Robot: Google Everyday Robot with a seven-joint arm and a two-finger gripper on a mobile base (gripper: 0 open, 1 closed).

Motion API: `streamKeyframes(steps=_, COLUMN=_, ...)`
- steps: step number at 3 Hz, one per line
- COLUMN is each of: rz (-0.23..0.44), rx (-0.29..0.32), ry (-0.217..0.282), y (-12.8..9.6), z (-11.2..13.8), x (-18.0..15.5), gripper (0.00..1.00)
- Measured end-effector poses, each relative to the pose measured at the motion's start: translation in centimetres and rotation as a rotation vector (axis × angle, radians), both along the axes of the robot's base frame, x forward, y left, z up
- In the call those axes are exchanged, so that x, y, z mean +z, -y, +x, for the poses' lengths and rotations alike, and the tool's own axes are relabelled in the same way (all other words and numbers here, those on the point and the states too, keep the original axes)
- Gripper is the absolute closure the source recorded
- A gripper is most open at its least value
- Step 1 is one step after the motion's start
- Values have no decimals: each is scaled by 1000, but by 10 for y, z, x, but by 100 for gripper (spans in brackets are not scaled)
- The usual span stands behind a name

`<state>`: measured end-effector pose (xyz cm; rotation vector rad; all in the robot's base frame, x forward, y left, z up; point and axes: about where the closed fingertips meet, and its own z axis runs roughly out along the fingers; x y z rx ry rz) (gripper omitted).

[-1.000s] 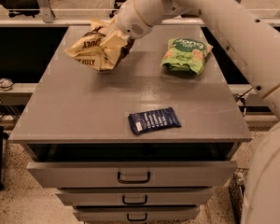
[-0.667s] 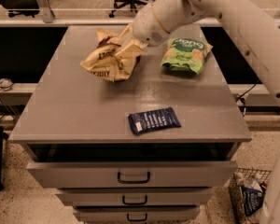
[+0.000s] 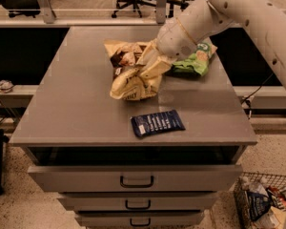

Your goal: Move brown chip bag near rxbar blueberry

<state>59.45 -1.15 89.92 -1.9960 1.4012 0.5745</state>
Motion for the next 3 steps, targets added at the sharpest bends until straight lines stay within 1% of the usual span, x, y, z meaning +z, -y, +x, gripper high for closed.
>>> streamKeyframes(steps=1, rz=-19, rx=94, ry=-18, y=13, z=-14, x=-9, gripper=85)
streamKeyframes(steps=2, rz=-25, rx=162, ry=-25, y=19, z=-25, x=-12, gripper=61)
streamKeyframes(steps=3, rz=-25, rx=201, ry=-18, y=17, z=-29, x=-10, gripper=38)
